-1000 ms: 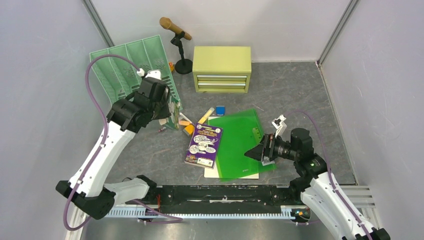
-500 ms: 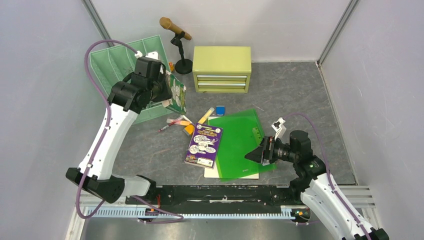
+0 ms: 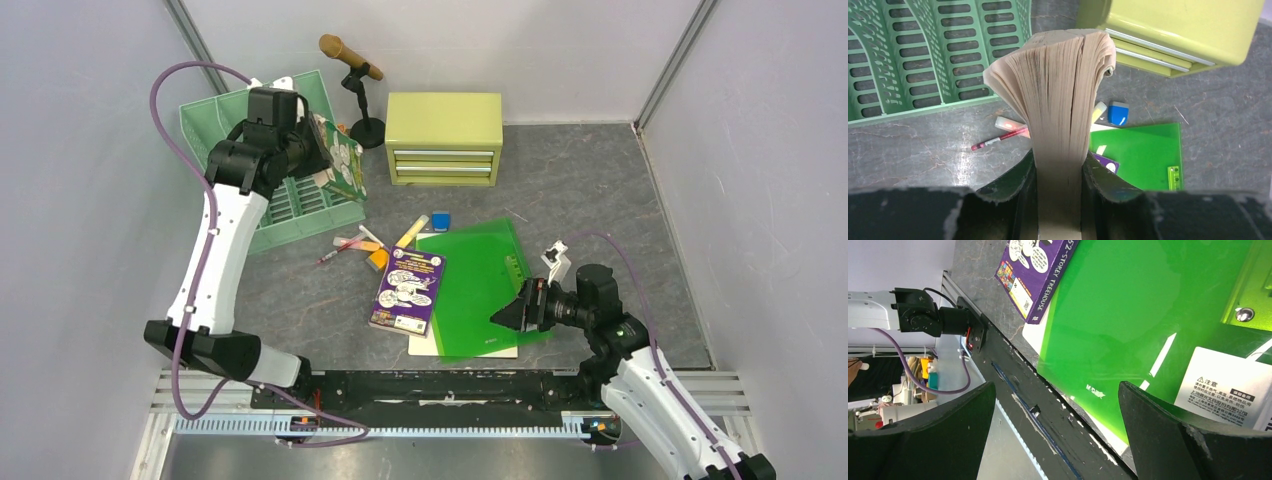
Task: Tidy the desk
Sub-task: Place the book in the storage box.
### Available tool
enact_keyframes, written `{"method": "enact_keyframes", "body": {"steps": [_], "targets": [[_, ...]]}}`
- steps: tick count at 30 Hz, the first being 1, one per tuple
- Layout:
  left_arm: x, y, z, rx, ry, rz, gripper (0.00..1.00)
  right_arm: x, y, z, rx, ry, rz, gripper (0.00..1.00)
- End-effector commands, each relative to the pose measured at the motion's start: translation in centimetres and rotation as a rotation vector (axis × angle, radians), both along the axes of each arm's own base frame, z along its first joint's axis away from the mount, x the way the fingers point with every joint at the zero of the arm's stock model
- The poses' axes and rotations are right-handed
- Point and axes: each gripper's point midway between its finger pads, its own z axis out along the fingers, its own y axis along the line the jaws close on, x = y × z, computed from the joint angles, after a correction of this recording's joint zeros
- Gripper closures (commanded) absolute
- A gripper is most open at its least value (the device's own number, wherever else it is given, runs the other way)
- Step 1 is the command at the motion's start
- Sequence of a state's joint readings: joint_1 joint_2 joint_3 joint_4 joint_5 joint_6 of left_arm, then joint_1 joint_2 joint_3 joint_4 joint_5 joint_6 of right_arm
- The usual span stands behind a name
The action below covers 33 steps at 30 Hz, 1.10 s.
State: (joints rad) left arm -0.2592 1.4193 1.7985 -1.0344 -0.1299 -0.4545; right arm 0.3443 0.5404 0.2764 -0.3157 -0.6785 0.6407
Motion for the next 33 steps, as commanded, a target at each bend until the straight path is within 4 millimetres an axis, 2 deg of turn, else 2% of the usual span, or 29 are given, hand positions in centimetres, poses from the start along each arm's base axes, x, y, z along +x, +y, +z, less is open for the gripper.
{"method": "enact_keyframes", "body": {"steps": [1, 6, 14, 22, 27, 33], "targets": [[2.8, 0.8, 3.3, -0.018, -0.136, -0.01, 0.98, 0.3, -0.1, 0.0, -0.011, -0.033, 0.0, 0.02], [4.7, 1.3, 2.1, -0.083, -0.113, -0.012, 0.98, 0.2, -0.2, -0.4, -0.031, -0.03, 0.01, 0.02], [7.0, 3.8, 2.5, -0.025, -0.138, 0.038, 0.98, 0.2, -0.7, -1.9, -0.066, -0.001, -0.007, 0.02], [8.4, 4.6, 1.5, -0.049, -0.119, 0.042, 0.98, -0.1, -1.0, -3.5, -0.108, 0.033, -0.001, 0.02], [9.2, 4.4, 0.8, -0.084, -0.103, 0.029, 0.98, 0.1, -1.0, -3.2, -0.112, 0.032, 0.002, 0.02], [9.7, 5.7, -0.7, -0.056, -0.074, 0.041, 0.98, 0.4, -1.0, -3.2, -0.125, 0.03, 0.006, 0.02]]}}
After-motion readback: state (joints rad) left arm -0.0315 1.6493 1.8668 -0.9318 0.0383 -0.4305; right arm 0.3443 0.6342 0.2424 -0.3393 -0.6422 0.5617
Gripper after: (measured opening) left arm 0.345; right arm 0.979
